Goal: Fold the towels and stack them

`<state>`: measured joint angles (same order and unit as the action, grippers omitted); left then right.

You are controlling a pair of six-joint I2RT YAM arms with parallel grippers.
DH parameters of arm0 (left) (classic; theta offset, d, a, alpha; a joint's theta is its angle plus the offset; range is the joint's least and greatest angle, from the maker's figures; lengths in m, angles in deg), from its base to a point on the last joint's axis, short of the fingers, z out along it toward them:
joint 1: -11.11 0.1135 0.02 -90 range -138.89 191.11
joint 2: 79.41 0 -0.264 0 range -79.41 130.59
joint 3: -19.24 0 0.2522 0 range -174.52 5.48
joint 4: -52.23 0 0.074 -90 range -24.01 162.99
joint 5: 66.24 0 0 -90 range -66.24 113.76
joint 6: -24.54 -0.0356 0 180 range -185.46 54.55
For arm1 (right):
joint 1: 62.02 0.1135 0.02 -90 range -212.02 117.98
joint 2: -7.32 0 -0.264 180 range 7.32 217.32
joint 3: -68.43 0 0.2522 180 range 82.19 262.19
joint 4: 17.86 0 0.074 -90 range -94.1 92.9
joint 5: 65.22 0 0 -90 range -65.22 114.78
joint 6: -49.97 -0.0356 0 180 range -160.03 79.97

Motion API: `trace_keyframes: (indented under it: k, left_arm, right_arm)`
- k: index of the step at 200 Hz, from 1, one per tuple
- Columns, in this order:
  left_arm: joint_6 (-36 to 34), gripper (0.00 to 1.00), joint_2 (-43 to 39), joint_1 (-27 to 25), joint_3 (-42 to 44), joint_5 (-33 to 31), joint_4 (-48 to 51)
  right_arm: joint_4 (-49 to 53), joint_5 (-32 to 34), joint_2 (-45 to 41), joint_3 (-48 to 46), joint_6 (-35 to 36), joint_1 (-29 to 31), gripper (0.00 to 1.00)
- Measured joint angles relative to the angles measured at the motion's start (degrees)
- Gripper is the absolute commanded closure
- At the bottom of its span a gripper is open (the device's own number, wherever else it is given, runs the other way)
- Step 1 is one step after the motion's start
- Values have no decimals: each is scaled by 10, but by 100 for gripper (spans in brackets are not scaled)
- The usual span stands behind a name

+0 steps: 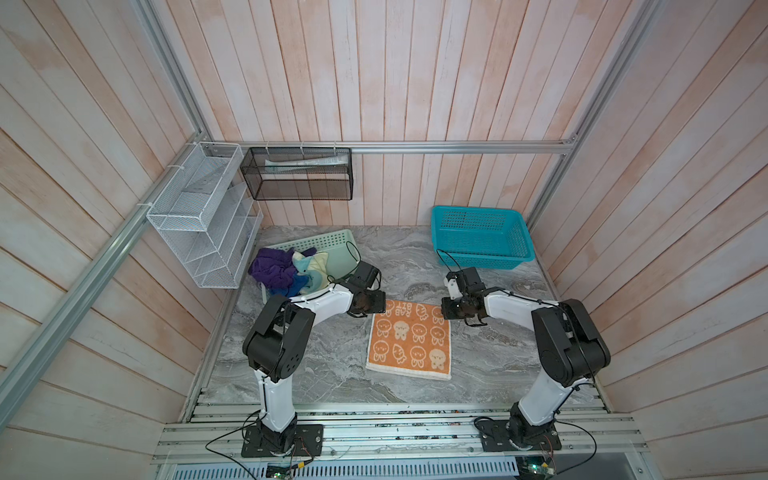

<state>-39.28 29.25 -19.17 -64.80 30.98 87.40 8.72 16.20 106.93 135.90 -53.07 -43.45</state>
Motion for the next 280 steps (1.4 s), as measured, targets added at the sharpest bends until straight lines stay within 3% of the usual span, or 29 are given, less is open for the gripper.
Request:
trace_keyframes:
  k: [43, 85, 101, 124, 143, 176, 235, 280]
  left_arm:
    - [0, 36, 39, 0, -65, 24, -6]
    - [1, 41, 101, 0, -108, 47, -10]
    - [1, 53, 113, 0, -120, 50, -12]
    - [4, 85, 114, 1, -120, 56, -12]
    - [-4, 100, 112, 2, -118, 58, -15]
    - [-10, 100, 67, 4, -68, 58, -37]
    - [-22, 100, -89, 6, 56, 60, -138]
    - [-23, 100, -130, 6, 167, 89, -229]
  right_arm:
    - [3, 2, -1, 0, 13, -12, 80]
    - [7, 2, 2, 7, 23, -13, 86]
    - [6, 2, 8, 11, 26, -13, 90]
    - [7, 1, 9, 12, 34, -15, 99]
    - [8, 1, 9, 16, 45, -15, 100]
    - [9, 1, -4, 30, 72, -15, 100]
    - [-21, -31, -103, 16, 116, -15, 100]
    - [-25, -49, -131, -44, 106, -7, 100]
